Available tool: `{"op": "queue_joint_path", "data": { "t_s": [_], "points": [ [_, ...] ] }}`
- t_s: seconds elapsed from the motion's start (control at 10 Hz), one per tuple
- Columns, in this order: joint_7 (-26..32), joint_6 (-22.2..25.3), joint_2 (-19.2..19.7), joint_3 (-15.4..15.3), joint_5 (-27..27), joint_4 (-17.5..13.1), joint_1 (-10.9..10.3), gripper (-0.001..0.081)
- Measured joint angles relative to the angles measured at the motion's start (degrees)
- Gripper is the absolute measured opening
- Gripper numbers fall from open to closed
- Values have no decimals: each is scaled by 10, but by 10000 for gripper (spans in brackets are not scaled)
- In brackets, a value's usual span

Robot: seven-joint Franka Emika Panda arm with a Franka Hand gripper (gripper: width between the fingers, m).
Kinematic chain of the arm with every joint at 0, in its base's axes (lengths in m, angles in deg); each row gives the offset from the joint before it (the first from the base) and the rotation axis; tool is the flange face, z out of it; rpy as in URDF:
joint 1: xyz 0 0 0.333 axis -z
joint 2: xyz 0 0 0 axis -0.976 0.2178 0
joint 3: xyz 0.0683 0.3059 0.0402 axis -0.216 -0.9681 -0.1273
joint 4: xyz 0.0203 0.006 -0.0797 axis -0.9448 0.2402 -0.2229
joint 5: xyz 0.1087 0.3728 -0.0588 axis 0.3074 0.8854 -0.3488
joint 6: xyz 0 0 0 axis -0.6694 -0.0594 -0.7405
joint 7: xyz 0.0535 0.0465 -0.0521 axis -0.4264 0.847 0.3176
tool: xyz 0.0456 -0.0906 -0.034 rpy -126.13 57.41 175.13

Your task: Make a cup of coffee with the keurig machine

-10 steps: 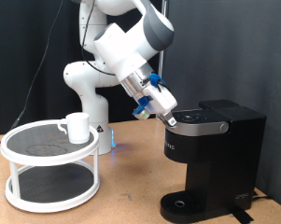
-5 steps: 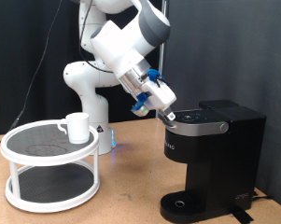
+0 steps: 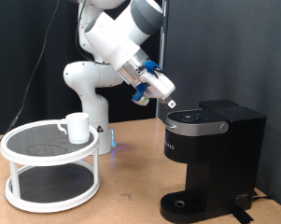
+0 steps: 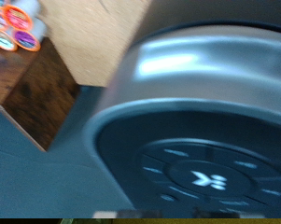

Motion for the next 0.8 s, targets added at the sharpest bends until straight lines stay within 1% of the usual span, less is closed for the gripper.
{"op": "queue_joint_path", "data": {
  "t_s": [0.1,0.2,0.4,0.5,0.7,0.8],
  "points": [
    [0,27,-7,9,-7,6,5,0],
    [-16,33,-20,13,-29,19,15,0],
    [-45,-33,-54,12,-35,64,29,0],
    [-47,-29,-69,12,-74,82,39,0],
    [-38,82,-90,32,-161,88,61,0],
    [-36,111,-99,40,-181,93,70,0]
  ]
}}
